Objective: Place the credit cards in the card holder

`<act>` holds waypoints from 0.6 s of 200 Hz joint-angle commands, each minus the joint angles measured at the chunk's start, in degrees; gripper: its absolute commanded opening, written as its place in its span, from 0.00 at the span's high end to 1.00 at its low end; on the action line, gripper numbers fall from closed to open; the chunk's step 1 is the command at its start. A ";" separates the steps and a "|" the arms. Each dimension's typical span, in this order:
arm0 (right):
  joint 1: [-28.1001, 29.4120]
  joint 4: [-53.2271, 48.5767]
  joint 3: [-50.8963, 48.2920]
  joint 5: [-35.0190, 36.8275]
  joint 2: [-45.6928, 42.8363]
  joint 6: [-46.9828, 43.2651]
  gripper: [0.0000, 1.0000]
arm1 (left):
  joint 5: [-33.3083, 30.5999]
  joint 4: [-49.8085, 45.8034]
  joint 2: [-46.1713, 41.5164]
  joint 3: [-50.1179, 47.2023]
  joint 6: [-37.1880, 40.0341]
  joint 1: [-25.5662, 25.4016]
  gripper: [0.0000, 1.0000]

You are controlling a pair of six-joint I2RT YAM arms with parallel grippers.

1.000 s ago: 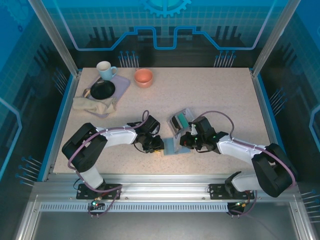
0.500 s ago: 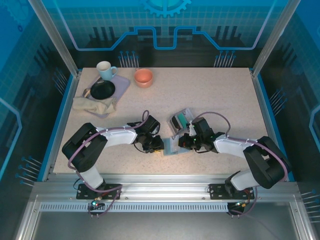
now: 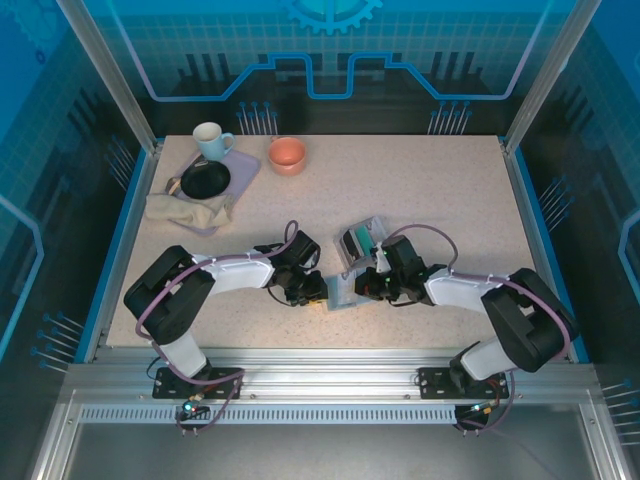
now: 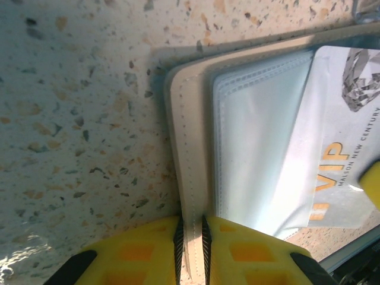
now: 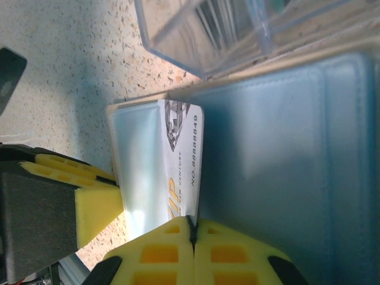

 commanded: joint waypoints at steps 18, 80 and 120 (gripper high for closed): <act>2.30 -2.35 1.07 0.18 2.37 1.12 0.95 | -1.28 -1.25 0.99 1.14 -0.38 -0.32 0.81; -0.22 -8.93 1.54 -1.38 -1.38 -3.76 0.98 | -1.87 -1.41 0.92 1.01 -0.22 -0.37 0.81; -2.29 -11.04 2.11 -5.57 -0.63 -7.72 0.99 | -1.88 -1.26 1.38 0.78 -0.29 -0.35 0.82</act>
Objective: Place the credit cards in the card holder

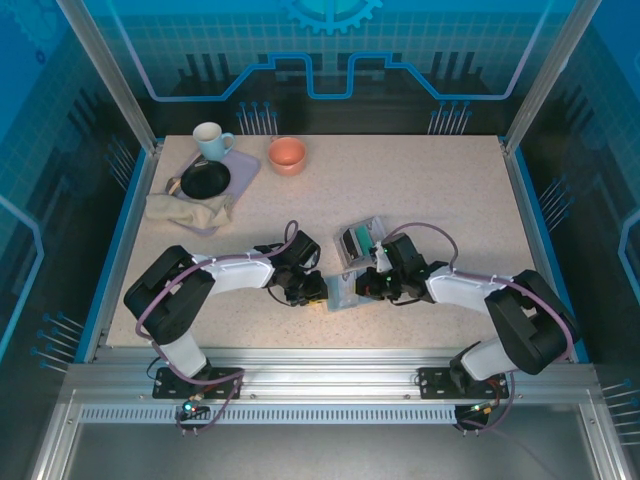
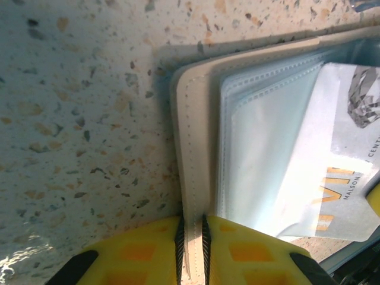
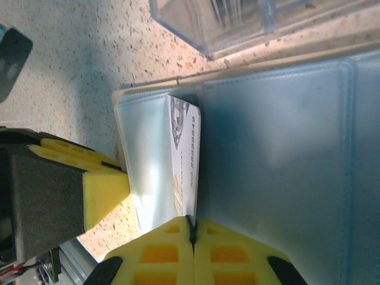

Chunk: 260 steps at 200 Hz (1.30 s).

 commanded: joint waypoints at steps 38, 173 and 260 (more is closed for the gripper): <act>-1.96 -6.24 1.53 -5.72 2.41 -5.81 0.98 | -1.64 -1.26 1.65 1.30 -0.28 -0.30 0.82; 3.56 -6.97 5.60 2.72 2.80 -0.27 0.73 | -1.88 -1.68 1.25 1.23 0.21 -0.33 0.82; 5.06 -4.63 7.38 0.25 8.18 1.09 0.86 | -1.89 -1.46 0.93 1.17 0.09 -0.27 0.82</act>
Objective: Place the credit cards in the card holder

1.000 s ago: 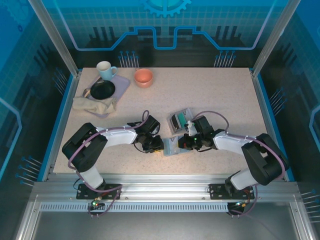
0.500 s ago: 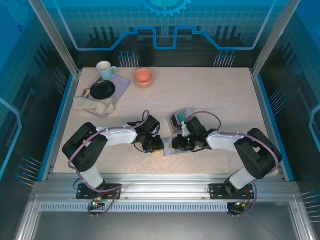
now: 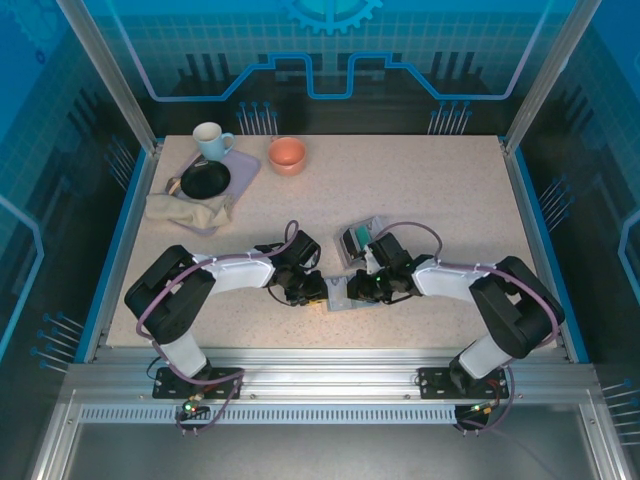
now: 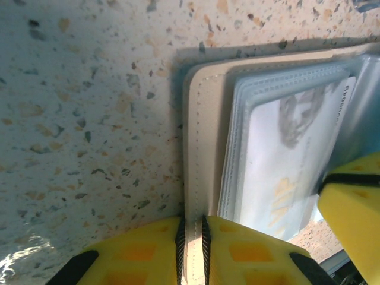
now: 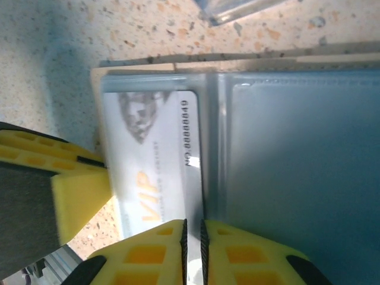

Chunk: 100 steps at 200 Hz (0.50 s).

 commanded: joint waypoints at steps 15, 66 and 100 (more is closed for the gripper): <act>1.51 1.01 1.98 -2.55 1.36 0.70 0.88 | -2.05 -0.98 0.35 0.68 -0.03 -0.28 0.82; -0.41 -8.77 4.37 1.72 -5.90 -3.96 0.83 | -4.10 -2.10 -1.69 0.36 -0.20 -0.30 0.80; -3.29 -25.11 14.23 18.82 -12.98 -14.25 0.71 | -9.42 -5.36 -4.85 0.71 -0.19 -0.30 0.76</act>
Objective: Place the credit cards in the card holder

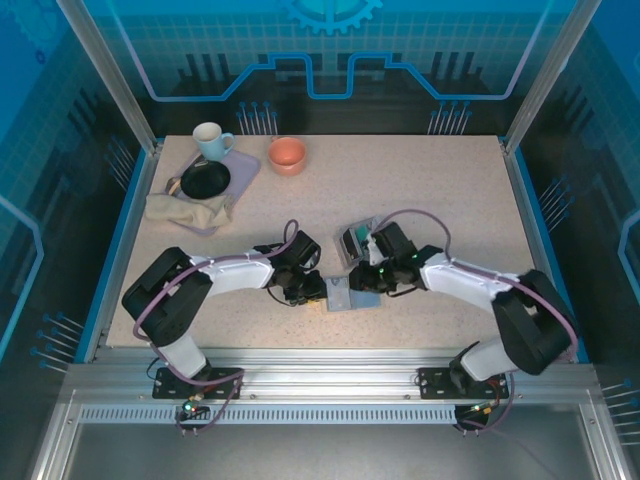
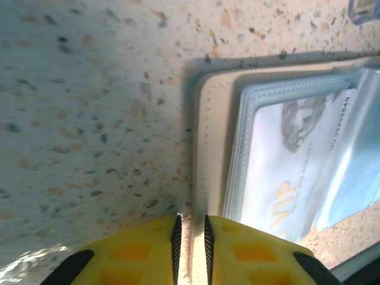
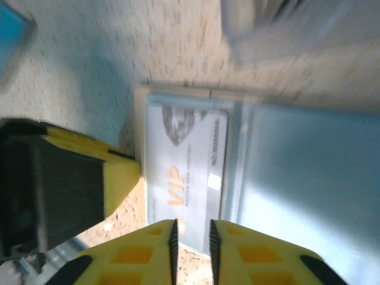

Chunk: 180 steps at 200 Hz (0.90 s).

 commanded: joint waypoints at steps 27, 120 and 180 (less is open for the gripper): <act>-3.65 -20.02 17.75 20.48 -1.32 -17.69 0.63 | -9.69 -5.59 -5.53 1.96 -0.09 0.09 0.69; 3.32 -30.19 40.73 29.85 25.46 -22.73 0.64 | -3.37 4.49 -5.24 3.47 -7.12 8.25 0.47; 6.01 -32.13 45.65 37.94 32.49 -23.17 0.64 | -2.80 5.74 -5.26 1.51 -9.36 9.38 0.45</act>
